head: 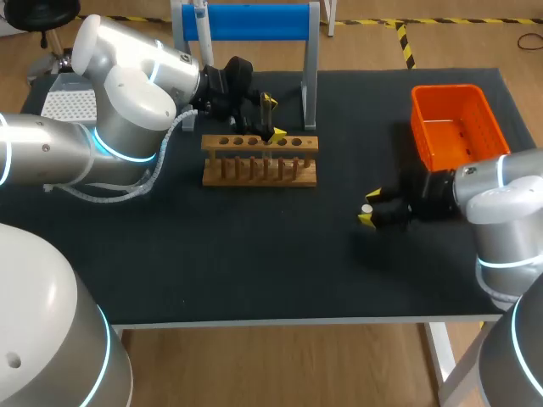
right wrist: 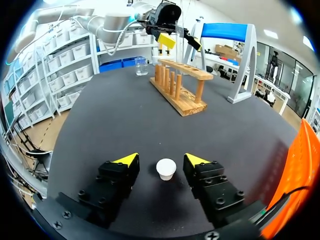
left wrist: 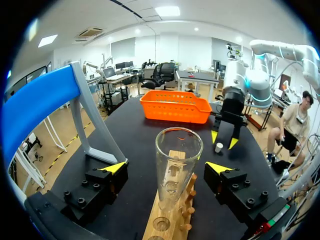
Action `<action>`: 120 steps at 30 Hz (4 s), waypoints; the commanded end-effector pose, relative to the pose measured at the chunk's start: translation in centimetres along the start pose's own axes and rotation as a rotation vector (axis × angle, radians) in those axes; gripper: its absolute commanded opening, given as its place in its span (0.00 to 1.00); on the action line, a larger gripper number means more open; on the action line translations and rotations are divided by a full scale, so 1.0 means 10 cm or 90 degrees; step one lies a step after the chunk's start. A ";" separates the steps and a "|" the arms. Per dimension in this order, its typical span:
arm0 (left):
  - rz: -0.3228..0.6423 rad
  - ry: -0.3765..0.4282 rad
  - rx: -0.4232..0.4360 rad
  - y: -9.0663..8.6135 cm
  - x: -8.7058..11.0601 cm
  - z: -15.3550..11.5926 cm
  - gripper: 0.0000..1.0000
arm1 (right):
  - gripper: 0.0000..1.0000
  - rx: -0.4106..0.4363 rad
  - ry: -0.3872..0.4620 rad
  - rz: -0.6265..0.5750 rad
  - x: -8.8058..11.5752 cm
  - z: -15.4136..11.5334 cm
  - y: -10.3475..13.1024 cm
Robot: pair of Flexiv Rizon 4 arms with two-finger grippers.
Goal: Invert the test tube, pick up the pipette, mount the tip to pipette, aspirate from beaker and dispense into the tube, eject the tip, return the pipette, and cap with the stopper.
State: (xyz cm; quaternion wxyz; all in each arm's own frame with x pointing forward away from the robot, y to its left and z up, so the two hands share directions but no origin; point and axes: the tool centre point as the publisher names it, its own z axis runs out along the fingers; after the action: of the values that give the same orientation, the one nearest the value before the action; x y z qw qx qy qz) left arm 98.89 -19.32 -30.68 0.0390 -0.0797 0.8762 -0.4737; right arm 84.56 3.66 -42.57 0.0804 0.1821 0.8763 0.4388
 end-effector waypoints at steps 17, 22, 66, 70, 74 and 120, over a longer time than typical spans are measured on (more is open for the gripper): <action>-0.001 0.001 -0.002 0.00 -0.01 0.00 1.00 | 0.47 0.007 -0.001 0.006 -0.03 0.02 -0.01; -0.001 0.001 -0.002 0.00 -0.01 0.00 1.00 | 0.46 0.007 0.000 0.008 -0.03 0.02 -0.01; -0.001 0.001 -0.002 0.00 -0.01 0.00 1.00 | 0.00 0.019 -0.004 0.010 -0.04 0.03 -0.03; -0.001 0.001 -0.002 0.00 -0.01 0.00 1.00 | 0.00 0.017 0.004 -0.015 -0.02 0.01 0.04; -0.001 0.001 -0.002 0.00 -0.01 0.00 1.00 | 0.00 0.014 0.006 -0.014 -0.03 -0.04 0.09; -0.001 0.001 -0.002 0.00 -0.01 0.00 1.00 | 0.00 0.004 0.134 -0.150 -0.08 -0.57 1.72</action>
State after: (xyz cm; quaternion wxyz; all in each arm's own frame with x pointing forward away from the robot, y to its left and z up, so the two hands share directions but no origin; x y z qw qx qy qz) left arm 98.89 -19.32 -30.68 0.0390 -0.0797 0.8762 -0.4737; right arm 87.94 8.66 -25.56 0.0398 0.0316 0.8960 0.4412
